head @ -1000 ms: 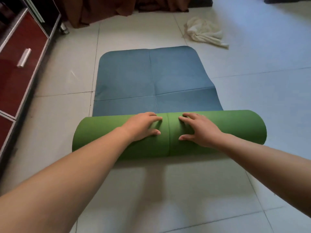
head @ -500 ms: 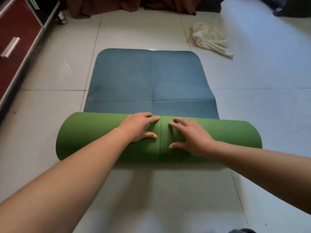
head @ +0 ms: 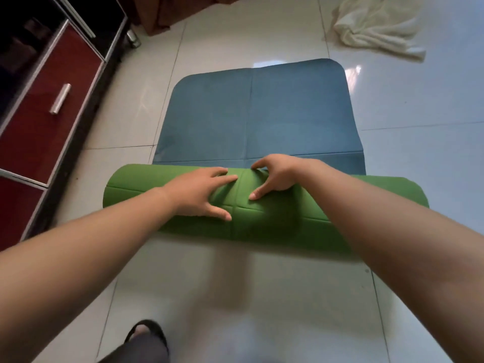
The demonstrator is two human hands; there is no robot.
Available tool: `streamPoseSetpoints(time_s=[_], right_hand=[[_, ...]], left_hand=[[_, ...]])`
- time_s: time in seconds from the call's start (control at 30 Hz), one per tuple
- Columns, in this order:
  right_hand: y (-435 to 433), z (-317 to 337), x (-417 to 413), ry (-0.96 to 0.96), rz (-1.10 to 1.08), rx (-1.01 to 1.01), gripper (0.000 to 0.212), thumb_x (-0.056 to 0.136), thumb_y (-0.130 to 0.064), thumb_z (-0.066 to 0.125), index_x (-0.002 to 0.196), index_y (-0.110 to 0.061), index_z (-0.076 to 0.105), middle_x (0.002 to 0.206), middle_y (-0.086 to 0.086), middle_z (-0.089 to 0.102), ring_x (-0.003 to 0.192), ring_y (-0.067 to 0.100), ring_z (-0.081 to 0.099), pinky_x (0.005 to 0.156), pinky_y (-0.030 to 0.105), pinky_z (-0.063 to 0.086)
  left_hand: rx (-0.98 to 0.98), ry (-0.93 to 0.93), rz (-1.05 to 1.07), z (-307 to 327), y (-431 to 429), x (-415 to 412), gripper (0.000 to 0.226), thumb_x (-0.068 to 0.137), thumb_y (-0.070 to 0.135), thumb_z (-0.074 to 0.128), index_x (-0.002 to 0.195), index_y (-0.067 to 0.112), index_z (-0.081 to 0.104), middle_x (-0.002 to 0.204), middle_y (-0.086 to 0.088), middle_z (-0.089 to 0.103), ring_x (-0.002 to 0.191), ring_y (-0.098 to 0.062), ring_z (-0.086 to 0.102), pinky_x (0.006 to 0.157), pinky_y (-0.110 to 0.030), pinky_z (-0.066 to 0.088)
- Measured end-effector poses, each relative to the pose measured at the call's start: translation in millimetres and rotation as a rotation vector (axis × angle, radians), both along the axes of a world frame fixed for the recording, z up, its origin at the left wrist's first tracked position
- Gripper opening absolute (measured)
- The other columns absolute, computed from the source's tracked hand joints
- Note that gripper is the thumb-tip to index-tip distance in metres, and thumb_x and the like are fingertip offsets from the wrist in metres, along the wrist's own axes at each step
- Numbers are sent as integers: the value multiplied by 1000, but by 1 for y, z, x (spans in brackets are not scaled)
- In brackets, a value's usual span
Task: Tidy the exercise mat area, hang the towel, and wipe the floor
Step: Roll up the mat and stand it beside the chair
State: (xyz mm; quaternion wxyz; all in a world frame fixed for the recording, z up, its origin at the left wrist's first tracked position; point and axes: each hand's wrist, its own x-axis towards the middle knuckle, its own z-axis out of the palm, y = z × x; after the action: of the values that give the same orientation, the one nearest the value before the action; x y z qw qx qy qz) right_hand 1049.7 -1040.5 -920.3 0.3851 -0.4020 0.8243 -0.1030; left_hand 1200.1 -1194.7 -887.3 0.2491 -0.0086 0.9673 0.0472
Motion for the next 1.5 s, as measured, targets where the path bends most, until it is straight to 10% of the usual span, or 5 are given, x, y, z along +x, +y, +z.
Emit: streamPoseSetpoints(time_s=[0.33, 0.77, 0.97, 1.17, 1.5], right_hand=[[33, 5, 11, 280, -121, -223, 59, 81, -57, 58, 127, -19, 53, 132, 4, 52, 121, 25, 48, 99, 37, 42], [5, 12, 34, 407, -135, 72, 113, 66, -63, 70, 149, -17, 8, 157, 2, 5, 145, 23, 1, 116, 55, 4], [-4, 14, 22, 429, -211, 86, 106, 71, -60, 66, 149, -22, 6, 158, -3, 4, 145, 16, 1, 117, 49, 5], [-16, 14, -10, 416, -201, 58, 100, 70, -59, 69, 147, -22, 17, 155, -1, 17, 143, 18, 14, 116, 47, 16], [-45, 6, -89, 188, -143, 46, 92, 71, -56, 71, 144, -16, 31, 149, 2, 36, 136, 22, 34, 109, 32, 29]], left_hand=[[105, -63, -15, -12, -35, -45, 99, 70, 53, 73, 148, 34, 15, 154, 5, 20, 140, -15, 22, 111, -26, 20], [324, -10, 67, -18, -70, -112, 64, 71, 54, 71, 129, 35, 51, 137, 6, 50, 126, -18, 46, 103, -30, 34], [285, 297, 7, -43, -69, -93, 55, 89, 59, 40, 135, 29, 45, 139, 4, 49, 127, -18, 45, 103, -35, 37], [138, 344, -41, -48, -77, -92, 94, 66, 76, 7, 143, 28, 31, 147, 3, 38, 133, -18, 35, 108, -38, 30], [-16, 116, 41, -31, -81, -95, 104, 66, 78, 52, 148, 29, 10, 157, 3, 7, 144, -19, 7, 115, -52, 12]])
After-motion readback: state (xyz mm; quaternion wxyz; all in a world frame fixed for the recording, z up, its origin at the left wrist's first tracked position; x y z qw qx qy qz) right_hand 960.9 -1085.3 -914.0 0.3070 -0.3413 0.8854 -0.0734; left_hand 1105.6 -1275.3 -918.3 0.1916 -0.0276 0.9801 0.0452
